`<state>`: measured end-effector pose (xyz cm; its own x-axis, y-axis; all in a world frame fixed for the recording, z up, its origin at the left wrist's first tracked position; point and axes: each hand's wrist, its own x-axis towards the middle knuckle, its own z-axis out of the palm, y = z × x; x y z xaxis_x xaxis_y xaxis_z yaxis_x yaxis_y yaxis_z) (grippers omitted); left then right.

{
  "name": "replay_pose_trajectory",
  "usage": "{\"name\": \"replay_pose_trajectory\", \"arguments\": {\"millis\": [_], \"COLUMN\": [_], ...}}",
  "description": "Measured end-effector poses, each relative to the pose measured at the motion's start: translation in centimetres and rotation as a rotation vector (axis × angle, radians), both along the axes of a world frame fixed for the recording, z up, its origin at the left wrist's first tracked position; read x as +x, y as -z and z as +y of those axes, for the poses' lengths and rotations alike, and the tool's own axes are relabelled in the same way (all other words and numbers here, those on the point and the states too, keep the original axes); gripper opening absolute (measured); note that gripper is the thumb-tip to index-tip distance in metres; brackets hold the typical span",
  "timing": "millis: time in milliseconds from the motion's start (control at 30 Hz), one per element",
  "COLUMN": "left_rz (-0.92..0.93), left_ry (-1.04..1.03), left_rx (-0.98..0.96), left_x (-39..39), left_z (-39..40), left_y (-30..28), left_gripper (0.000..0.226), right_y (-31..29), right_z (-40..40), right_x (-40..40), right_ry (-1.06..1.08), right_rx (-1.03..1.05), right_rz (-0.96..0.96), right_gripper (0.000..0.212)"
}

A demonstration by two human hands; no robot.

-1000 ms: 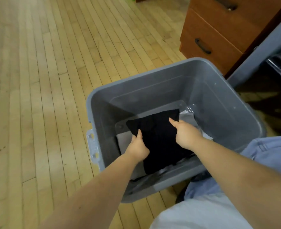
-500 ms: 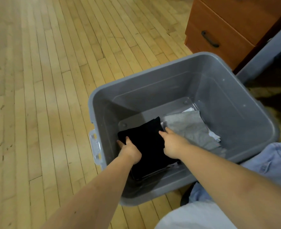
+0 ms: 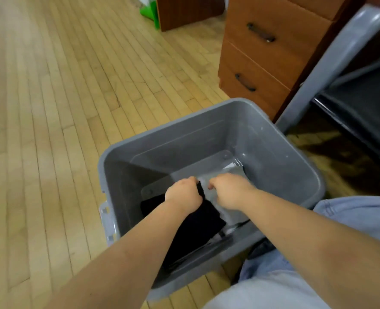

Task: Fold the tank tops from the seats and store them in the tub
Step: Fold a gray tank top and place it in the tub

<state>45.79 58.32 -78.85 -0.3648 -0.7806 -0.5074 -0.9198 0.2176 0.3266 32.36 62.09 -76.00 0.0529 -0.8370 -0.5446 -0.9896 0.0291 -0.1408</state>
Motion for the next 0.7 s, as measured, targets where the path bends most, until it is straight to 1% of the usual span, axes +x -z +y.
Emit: {"name": "replay_pose_trajectory", "arguments": {"millis": [67,133,267,333,433,533,633,700], "left_rz": [-0.010,0.013,0.137,0.181,0.211,0.256,0.329,0.391], "left_ry": [0.082,0.155,0.281,0.364,0.500,0.615,0.720,0.769], "left_rx": [-0.087,-0.152,-0.200,-0.227,-0.284,-0.355,-0.366,-0.355], "left_x": [-2.0,-4.2,-8.8,-11.4,-15.7,-20.3,-25.1,-28.0], "left_z": [-0.6,-0.8,0.2,1.1,2.8,5.3,8.9,12.1], "left_y": [-2.3,-4.4,-8.3,-10.5,-14.2,-17.8,-20.4,-21.1], "left_gripper": [0.041,0.043,0.045,0.047,0.053,0.052,0.050,0.048], "right_y": [-2.3,-4.6,-9.7,-12.3,-15.8,-18.2,-19.8,-20.2], "right_z": [0.1,0.4,2.4,4.4,8.5,13.6,19.0,22.8], "right_x": [-2.2,-4.7,-10.1,-12.8,-16.9,-20.8,-24.2,-26.2], "right_ry": [0.026,0.071,0.188,0.241,0.345,0.464,0.568,0.619], "right_rx": [-0.026,-0.045,-0.187,-0.243,-0.293,-0.345,-0.388,-0.406], "right_rz": [0.008,0.002,-0.027,-0.024,-0.016,0.002,0.025,0.065], "right_gripper": [0.048,0.049,0.043,0.045,0.043,0.044,0.046,0.046]}}
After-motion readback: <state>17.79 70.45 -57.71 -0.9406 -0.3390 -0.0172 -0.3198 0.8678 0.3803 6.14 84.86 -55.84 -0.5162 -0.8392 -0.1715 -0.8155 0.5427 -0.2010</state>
